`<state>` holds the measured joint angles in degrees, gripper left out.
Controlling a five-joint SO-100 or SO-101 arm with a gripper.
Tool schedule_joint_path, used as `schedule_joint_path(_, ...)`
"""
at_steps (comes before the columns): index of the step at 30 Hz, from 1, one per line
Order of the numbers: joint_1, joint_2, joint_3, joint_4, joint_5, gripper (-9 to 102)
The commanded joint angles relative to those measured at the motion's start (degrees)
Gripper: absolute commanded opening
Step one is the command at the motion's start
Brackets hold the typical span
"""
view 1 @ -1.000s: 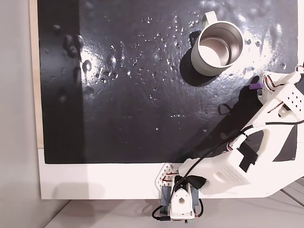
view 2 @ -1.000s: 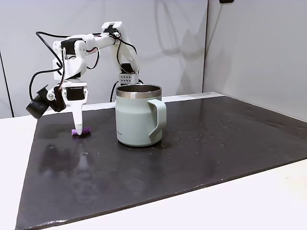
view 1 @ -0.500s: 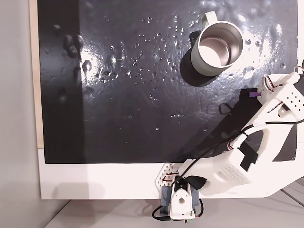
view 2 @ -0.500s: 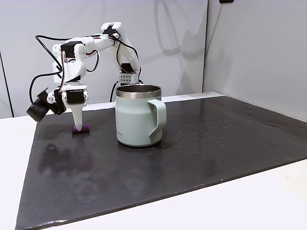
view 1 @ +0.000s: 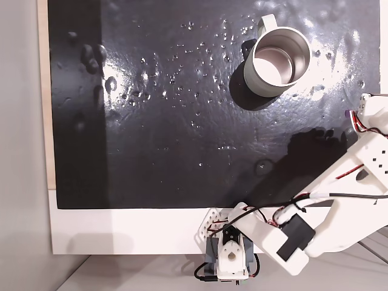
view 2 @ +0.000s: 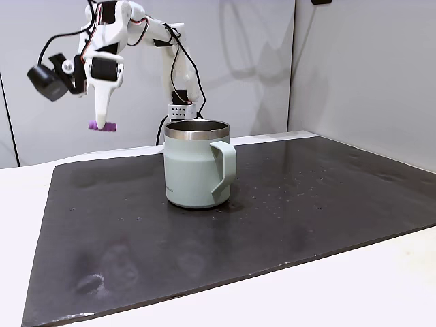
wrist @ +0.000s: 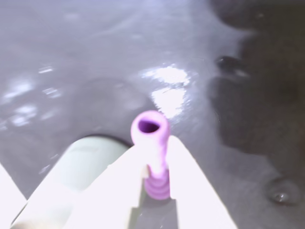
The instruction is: Grasp a pengrip and put it in the cup.
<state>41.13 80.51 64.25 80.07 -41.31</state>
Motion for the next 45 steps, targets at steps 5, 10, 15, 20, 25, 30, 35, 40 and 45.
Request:
schedule_joint_path(5, 0.09, 14.50, -2.11, 1.58, 2.90, 0)
schedule_joint_path(10, -3.60, 14.24, -2.64, 0.26, 7.03, 0)
schedule_joint_path(15, -10.72, 11.43, -7.29, -0.62, 12.74, 0)
schedule_joint_path(20, -17.67, 8.70, -11.07, -0.97, 17.93, 0)
schedule_joint_path(25, -22.50, 3.08, -16.08, 0.70, 23.73, 0)
schedule_joint_path(30, -27.25, -2.37, -23.38, 3.87, 27.33, 0)
schedule_joint_path(35, -30.15, -3.16, -26.02, 7.91, 28.39, 0)
schedule_joint_path(40, -29.27, -0.44, -23.29, 9.40, 28.39, 4)
schedule_joint_path(45, -28.92, 0.53, -22.59, 9.76, 28.39, 8)
